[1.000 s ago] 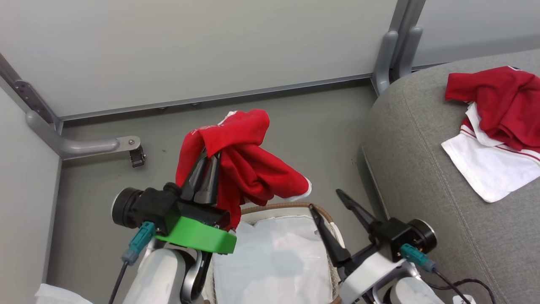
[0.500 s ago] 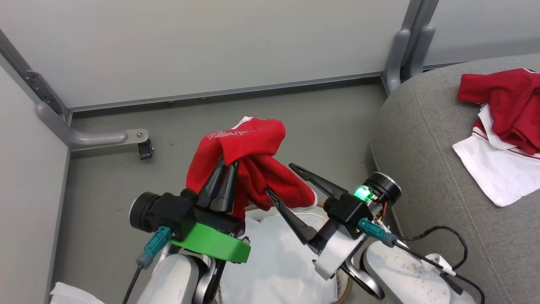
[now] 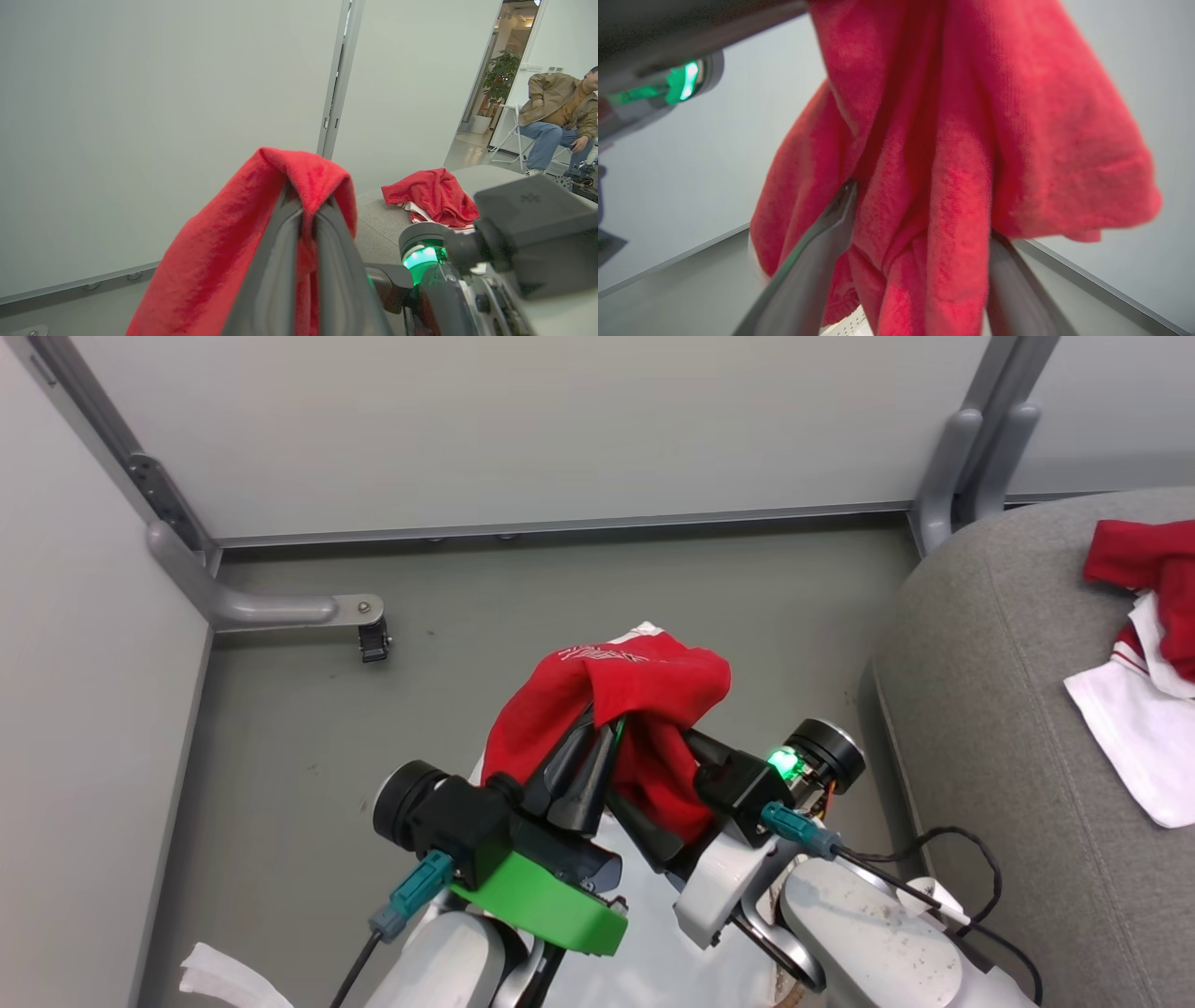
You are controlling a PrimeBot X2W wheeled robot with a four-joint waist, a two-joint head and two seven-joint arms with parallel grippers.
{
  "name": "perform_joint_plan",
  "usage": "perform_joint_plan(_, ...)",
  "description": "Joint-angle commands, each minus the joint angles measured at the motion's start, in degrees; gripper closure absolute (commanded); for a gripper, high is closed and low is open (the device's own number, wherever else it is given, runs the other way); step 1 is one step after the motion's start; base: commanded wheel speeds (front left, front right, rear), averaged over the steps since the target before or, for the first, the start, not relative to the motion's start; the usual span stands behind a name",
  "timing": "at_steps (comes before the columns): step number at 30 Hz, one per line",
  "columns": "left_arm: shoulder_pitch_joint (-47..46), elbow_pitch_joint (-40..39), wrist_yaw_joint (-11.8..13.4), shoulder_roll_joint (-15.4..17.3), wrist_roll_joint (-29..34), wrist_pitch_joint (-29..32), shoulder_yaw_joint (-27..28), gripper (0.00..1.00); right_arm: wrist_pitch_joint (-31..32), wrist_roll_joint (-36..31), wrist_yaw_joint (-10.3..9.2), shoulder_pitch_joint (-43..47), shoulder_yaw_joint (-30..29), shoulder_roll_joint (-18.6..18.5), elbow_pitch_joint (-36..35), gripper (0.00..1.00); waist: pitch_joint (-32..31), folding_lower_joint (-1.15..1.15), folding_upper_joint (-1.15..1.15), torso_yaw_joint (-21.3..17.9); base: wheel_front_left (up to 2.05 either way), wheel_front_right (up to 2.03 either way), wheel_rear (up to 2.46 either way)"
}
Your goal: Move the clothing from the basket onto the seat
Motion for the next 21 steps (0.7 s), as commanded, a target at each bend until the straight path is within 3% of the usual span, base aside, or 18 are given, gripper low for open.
perform_joint_plan(1,-0.70,-0.09,-0.26,0.11,-0.26,-0.03,-0.33,1.00,-0.11,0.66,-0.08,-0.29,0.14,0.19,0.25,1.00,0.11,0.00,0.00,0.91,0.00,0.00,0.00)
perform_joint_plan(8,-0.53,0.96,-0.21,0.11,0.12,-0.03,0.82,0.97,-0.11,2.18,-0.08,1.42,-0.71,0.60,-0.84,1.00,0.50,0.00,0.00,0.96,0.00,0.00,0.00)
perform_joint_plan(9,-0.37,1.08,-0.04,0.11,0.48,-0.03,1.34,0.69,-0.11,2.27,-0.08,1.75,-1.09,0.60,-1.17,1.00,0.55,0.00,0.00,0.50,0.00,0.00,0.00)
perform_joint_plan(11,0.08,1.78,0.30,0.11,0.67,-0.02,2.13,0.00,-0.11,2.61,-0.08,2.43,-1.57,0.58,-1.69,1.00,0.61,0.00,0.00,-0.76,0.00,0.00,0.00)
perform_joint_plan(21,-0.38,3.13,0.20,0.11,2.68,0.00,4.01,0.00,-0.11,4.05,-0.08,5.86,-4.77,0.47,-3.93,1.00,2.24,0.00,0.00,-12.90,0.00,0.00,0.00)
